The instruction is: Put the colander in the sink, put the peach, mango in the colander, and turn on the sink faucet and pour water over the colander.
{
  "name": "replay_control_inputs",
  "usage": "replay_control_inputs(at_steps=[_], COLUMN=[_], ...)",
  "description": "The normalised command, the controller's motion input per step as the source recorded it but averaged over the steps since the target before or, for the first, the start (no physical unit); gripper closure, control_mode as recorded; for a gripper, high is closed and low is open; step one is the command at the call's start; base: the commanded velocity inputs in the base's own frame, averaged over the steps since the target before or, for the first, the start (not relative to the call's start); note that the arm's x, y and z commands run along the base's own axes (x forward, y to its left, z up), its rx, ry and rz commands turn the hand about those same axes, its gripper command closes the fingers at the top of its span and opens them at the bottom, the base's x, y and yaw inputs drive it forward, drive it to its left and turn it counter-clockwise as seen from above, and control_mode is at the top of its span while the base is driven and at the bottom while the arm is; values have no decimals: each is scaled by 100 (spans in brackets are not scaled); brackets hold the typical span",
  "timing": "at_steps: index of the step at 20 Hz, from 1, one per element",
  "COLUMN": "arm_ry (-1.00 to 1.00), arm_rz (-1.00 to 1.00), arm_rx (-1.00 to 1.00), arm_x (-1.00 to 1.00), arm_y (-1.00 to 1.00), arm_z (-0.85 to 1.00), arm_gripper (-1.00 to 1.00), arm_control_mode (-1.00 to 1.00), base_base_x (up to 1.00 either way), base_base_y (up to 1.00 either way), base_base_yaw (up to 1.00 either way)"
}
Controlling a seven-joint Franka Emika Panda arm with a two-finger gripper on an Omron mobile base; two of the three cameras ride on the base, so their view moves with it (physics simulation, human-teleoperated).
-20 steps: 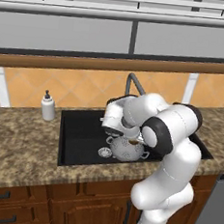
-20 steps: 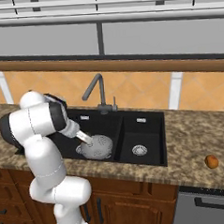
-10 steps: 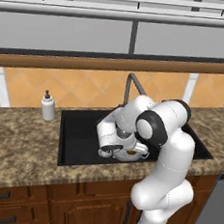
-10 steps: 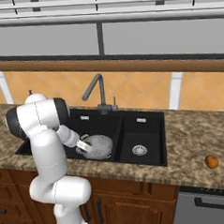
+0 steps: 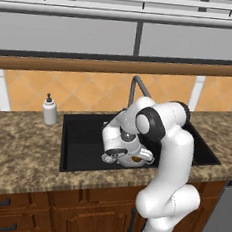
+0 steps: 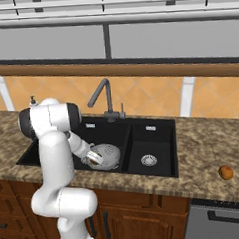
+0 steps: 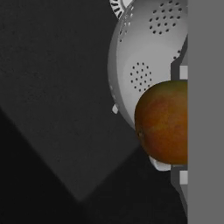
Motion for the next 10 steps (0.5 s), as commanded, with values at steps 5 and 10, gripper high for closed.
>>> replay_control_inputs(at_steps=[5, 10], arm_ry=[4, 2], arm_rz=[-10, -11], arm_rx=[-12, -13], arm_x=[29, 25], arm_y=[8, 13], arm_z=[-27, -25], arm_gripper=[100, 100], arm_control_mode=[-100, -100], base_base_x=[0, 0], base_base_y=[0, 0], base_base_yaw=[0, 0])
